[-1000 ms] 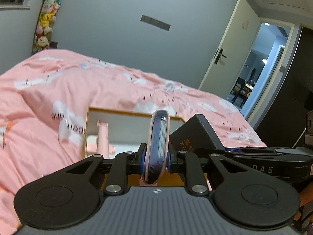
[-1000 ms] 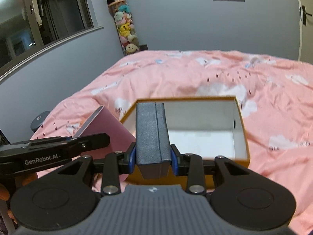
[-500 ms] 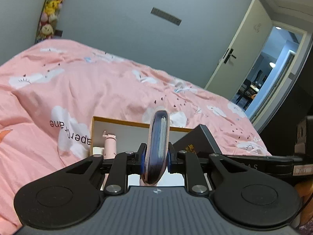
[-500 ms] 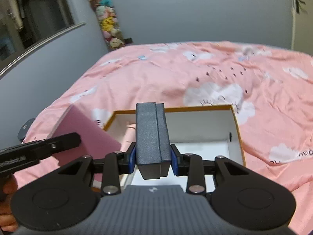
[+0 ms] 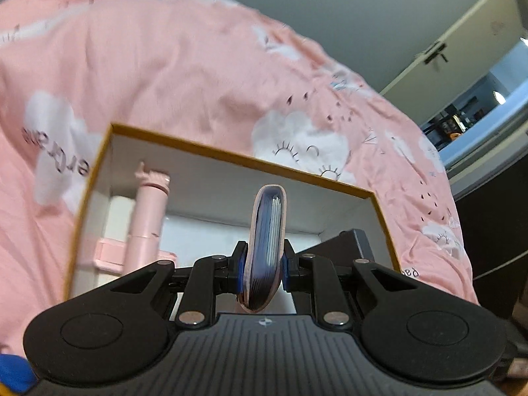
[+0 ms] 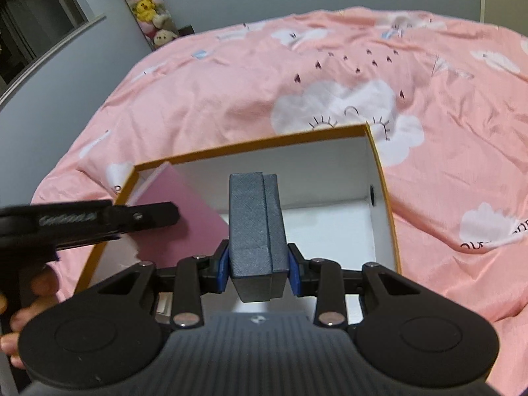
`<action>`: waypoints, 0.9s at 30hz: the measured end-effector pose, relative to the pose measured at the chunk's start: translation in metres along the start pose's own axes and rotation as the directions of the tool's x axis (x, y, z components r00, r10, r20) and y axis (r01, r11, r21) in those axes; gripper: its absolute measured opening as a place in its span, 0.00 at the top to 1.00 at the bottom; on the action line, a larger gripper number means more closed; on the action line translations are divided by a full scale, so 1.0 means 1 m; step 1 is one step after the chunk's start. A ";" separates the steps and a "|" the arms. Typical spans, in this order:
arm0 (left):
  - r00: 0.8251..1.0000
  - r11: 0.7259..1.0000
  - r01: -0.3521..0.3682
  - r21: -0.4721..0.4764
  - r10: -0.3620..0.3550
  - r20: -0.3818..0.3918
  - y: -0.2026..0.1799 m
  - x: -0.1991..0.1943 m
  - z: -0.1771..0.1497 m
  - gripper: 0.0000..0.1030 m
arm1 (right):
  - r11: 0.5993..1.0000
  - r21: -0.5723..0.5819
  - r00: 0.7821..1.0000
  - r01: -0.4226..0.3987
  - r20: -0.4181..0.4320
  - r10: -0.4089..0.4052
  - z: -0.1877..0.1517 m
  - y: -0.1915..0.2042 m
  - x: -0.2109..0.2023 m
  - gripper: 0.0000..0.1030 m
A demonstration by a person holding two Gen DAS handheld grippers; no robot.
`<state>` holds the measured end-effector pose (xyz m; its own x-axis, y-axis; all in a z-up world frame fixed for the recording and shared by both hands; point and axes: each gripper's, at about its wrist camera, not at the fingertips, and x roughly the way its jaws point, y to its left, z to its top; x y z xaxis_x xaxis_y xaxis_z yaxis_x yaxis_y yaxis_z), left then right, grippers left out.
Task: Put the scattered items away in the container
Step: 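Carry the pink notebook and grey case over the orange box, then lower the pink notebook into the orange box and open the left tool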
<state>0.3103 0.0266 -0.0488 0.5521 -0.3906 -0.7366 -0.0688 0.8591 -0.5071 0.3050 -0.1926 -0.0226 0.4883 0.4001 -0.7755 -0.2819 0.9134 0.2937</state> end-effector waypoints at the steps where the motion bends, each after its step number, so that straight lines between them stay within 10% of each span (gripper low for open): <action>1: 1.000 1.000 -0.004 -0.008 0.004 -0.009 0.000 0.007 0.002 0.78 | 1.000 0.012 1.000 -0.005 -0.013 0.005 0.003 -0.004 0.003 0.64; 15: 0.997 0.988 -0.049 -0.147 0.039 -0.069 0.015 0.057 0.014 0.78 | 0.998 0.058 0.995 -0.006 -0.095 0.011 0.019 -0.019 0.041 0.64; 27: 0.969 0.981 -0.193 0.013 0.193 -0.153 0.007 0.055 0.019 0.63 | 0.999 0.037 0.993 -0.010 -0.114 0.014 0.015 -0.016 0.049 0.64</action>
<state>0.3564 0.0173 -0.0845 0.3945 -0.2634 -0.8803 -0.1635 0.9226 -0.3493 0.3456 -0.1860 -0.0573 0.3865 0.4021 -0.8300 -0.2562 0.9114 0.3221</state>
